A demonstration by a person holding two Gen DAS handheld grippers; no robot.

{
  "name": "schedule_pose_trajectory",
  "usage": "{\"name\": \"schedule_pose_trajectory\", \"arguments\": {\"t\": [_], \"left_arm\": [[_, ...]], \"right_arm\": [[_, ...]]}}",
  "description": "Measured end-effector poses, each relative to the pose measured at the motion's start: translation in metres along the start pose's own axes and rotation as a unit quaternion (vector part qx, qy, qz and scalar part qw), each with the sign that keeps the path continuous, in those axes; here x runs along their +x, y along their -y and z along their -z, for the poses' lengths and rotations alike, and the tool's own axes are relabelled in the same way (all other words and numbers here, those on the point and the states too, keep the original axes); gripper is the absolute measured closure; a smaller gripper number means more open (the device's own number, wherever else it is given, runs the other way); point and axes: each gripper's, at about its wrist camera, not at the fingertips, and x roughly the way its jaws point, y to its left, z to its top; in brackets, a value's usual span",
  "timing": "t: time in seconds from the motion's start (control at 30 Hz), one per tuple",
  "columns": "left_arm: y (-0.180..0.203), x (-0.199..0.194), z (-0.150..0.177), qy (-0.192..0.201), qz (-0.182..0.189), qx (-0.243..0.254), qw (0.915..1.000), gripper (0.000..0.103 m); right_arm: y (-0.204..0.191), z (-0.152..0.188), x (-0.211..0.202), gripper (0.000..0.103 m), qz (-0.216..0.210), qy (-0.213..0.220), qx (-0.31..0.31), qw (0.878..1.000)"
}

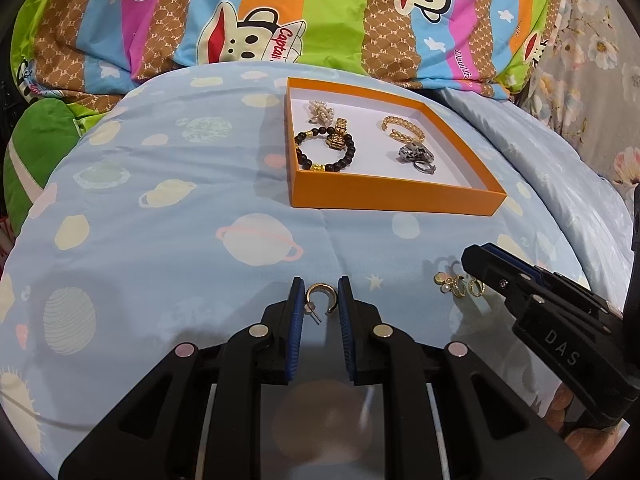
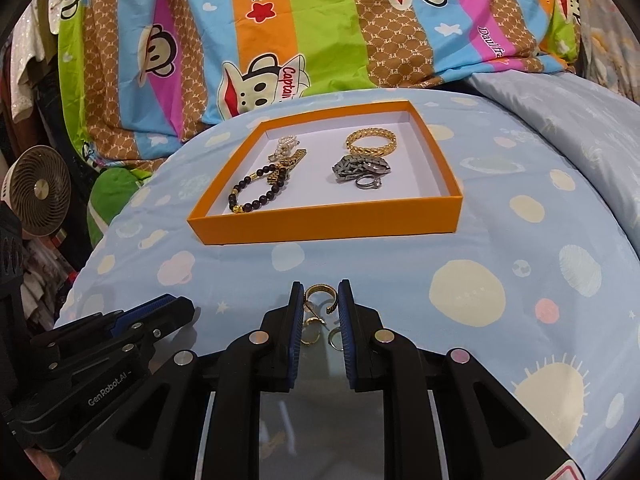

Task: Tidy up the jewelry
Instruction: 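Grasp a gold hoop earring with the left tool while the right tool grasps another hoop earring, then lift both hoop earrings and carry them over the orange box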

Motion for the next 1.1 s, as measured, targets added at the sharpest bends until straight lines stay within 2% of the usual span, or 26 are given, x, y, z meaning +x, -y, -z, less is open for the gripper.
{"name": "schedule_pose_trajectory", "arguments": {"t": [0.27, 0.57, 0.77, 1.1], "left_arm": [[0.0, 0.0, 0.0, 0.001, 0.0, -0.001, 1.0, 0.087], [0.002, -0.001, -0.001, 0.001, 0.013, 0.006, 0.9999, 0.087], [0.004, -0.001, -0.001, 0.002, 0.006, 0.012, 0.9999, 0.087], [0.001, 0.001, -0.001, -0.002, -0.003, 0.004, 1.0, 0.087]], "right_arm": [[0.007, 0.005, -0.005, 0.087, 0.003, 0.003, 0.013, 1.0], [0.014, 0.014, -0.018, 0.087, 0.028, 0.012, 0.028, 0.999], [0.03, 0.019, -0.026, 0.087, 0.029, 0.017, 0.053, 0.998], [0.026, 0.019, -0.027, 0.087, 0.041, 0.022, 0.045, 0.998]]}}
